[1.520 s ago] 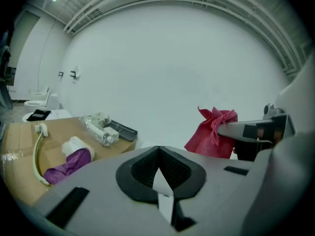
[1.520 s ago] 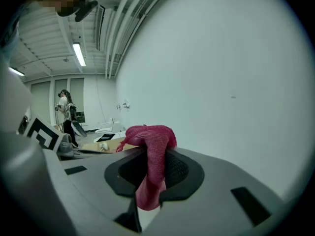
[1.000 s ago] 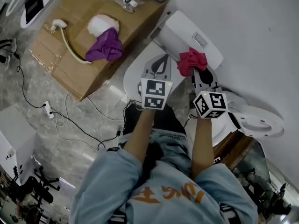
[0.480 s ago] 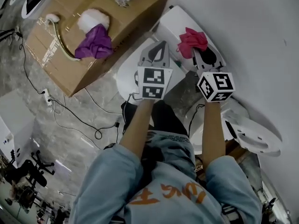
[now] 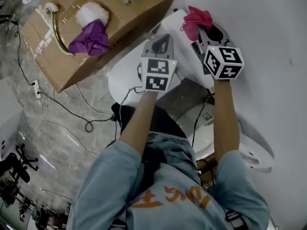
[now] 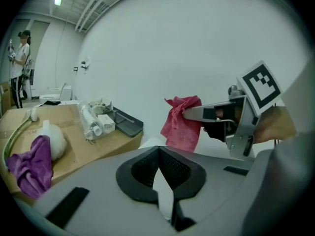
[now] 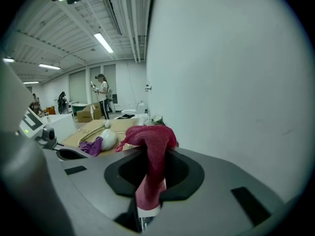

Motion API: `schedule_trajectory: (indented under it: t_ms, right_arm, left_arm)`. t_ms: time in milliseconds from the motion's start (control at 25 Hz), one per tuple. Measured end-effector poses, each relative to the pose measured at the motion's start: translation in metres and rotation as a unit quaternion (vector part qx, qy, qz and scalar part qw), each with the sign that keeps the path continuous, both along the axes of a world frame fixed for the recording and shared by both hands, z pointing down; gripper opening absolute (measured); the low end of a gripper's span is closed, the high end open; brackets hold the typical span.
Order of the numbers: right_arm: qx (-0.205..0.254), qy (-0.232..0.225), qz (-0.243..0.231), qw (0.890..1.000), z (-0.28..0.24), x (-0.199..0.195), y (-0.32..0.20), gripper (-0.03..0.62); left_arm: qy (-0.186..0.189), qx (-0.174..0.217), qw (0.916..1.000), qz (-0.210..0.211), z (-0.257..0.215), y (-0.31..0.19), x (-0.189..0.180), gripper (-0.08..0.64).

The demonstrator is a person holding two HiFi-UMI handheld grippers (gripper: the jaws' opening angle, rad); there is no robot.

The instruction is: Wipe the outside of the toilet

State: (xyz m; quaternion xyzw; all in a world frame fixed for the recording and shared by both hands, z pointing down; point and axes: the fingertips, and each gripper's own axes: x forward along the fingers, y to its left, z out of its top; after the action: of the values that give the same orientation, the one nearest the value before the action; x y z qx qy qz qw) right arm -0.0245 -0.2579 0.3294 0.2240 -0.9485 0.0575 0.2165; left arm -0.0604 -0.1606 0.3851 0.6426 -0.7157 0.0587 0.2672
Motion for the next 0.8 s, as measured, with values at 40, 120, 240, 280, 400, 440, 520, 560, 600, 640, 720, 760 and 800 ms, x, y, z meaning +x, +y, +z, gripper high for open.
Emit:
schedule_trajectory:
  t_ms: [40,120,240,280,400,440,520,560,600,640,720,760,800]
  right_arm:
    - [0.004,0.008,-0.009,1.0,0.003,-0.006,-0.004,0.083]
    - [0.01,0.019,-0.022,1.0,0.011,-0.016,-0.013,0.083]
    - [0.014,0.029,-0.036,0.999,0.025,-0.029,-0.023,0.083]
    - [0.014,0.032,-0.041,0.999,0.03,-0.032,-0.025,0.083]
    - [0.014,0.051,-0.058,0.997,0.047,-0.042,-0.032,0.083]
    - [0.016,0.066,-0.065,0.996,0.054,-0.045,-0.034,0.083]
    - [0.024,0.119,-0.083,0.989,0.075,-0.049,-0.039,0.083]
    - [0.03,0.15,-0.093,0.984,0.087,-0.049,-0.04,0.083]
    - [0.036,0.173,-0.105,0.979,0.097,-0.049,-0.039,0.083]
    - [0.044,0.188,-0.118,0.974,0.102,-0.049,-0.038,0.083]
    - [0.066,0.205,-0.149,0.965,0.105,-0.05,-0.034,0.081]
    - [0.079,0.215,-0.166,0.959,0.105,-0.049,-0.031,0.078]
    - [0.091,0.224,-0.182,0.953,0.105,-0.047,-0.029,0.077]
  left_arm:
    - [0.002,0.0,1.0,-0.001,0.0,-0.003,0.0,0.025]
    - [0.014,0.0,0.9999,-0.009,0.001,-0.007,-0.002,0.025]
    - [0.041,0.002,0.9986,-0.035,0.003,-0.007,-0.008,0.025]
    - [0.044,0.0,0.9983,-0.038,0.005,-0.007,-0.008,0.025]
    - [0.044,-0.01,0.9982,-0.04,0.013,-0.011,-0.009,0.025]
    - [0.042,-0.011,0.9983,-0.04,0.015,-0.013,-0.011,0.025]
    - [0.039,-0.016,0.9983,-0.04,0.018,-0.015,-0.014,0.025]
    - [0.039,-0.02,0.9982,-0.041,0.021,-0.015,-0.015,0.025]
    - [0.04,-0.024,0.998,-0.043,0.024,-0.013,-0.016,0.025]
    - [0.042,-0.029,0.9977,-0.045,0.026,-0.011,-0.016,0.025]
    - [0.043,-0.034,0.9975,-0.044,0.03,-0.01,-0.015,0.025]
    - [0.043,-0.036,0.9975,-0.043,0.031,-0.01,-0.014,0.025]
    - [0.044,-0.037,0.9975,-0.041,0.032,-0.011,-0.012,0.025]
